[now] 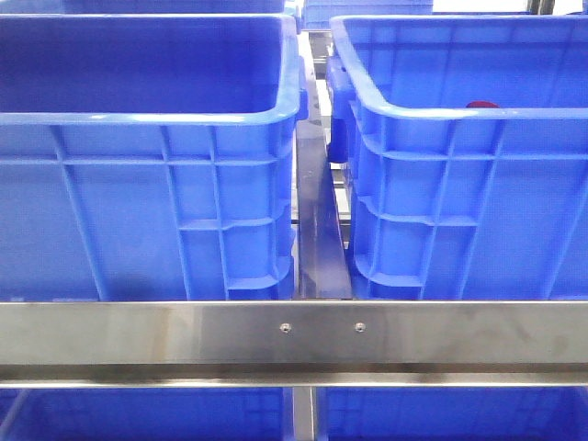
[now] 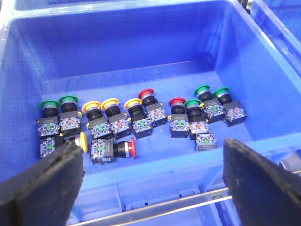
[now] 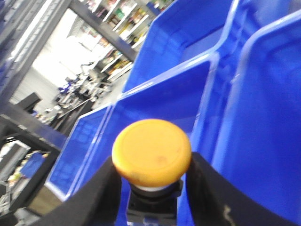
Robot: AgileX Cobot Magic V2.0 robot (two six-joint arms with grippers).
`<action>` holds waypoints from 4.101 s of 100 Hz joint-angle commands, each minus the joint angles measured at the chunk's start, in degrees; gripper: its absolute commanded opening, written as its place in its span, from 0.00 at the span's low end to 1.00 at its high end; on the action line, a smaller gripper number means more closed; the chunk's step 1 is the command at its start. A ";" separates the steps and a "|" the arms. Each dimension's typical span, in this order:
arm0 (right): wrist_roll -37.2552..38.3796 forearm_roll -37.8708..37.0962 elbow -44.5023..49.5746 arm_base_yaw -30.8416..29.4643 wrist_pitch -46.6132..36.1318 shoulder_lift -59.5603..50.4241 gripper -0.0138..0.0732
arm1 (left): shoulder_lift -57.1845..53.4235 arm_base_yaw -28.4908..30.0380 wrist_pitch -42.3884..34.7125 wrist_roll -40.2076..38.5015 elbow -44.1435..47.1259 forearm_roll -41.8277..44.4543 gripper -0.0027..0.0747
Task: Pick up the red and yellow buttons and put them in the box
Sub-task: 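Carry the yellow button with the right gripper down into the bin, then set the yellow button beside the red button and open the right gripper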
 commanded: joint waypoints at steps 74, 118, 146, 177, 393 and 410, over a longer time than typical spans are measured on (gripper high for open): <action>-35.89 11.86 -3.33 -0.55 -35.85 0.92 0.30 | -6.52 0.06 -4.46 -0.78 1.29 -0.30 0.01; -45.89 11.86 -14.24 -0.55 -40.51 17.75 0.30 | -6.52 0.06 -4.46 -0.78 1.29 -0.51 0.01; -45.91 11.86 -20.79 -0.55 -40.89 27.61 0.30 | -6.52 0.06 -4.46 -0.78 1.29 -0.51 0.01; -45.91 11.86 -23.78 -0.55 -41.55 32.68 0.30 | -6.52 0.06 -4.46 -0.78 1.29 -0.51 0.01; -45.66 11.86 4.97 -1.69 -38.67 -14.80 0.91 | -6.52 0.06 -5.69 -0.78 1.33 -0.41 0.01; -45.66 11.86 11.13 -1.69 -38.48 -23.77 0.91 | -6.52 0.06 -5.69 -0.78 1.33 -0.41 0.01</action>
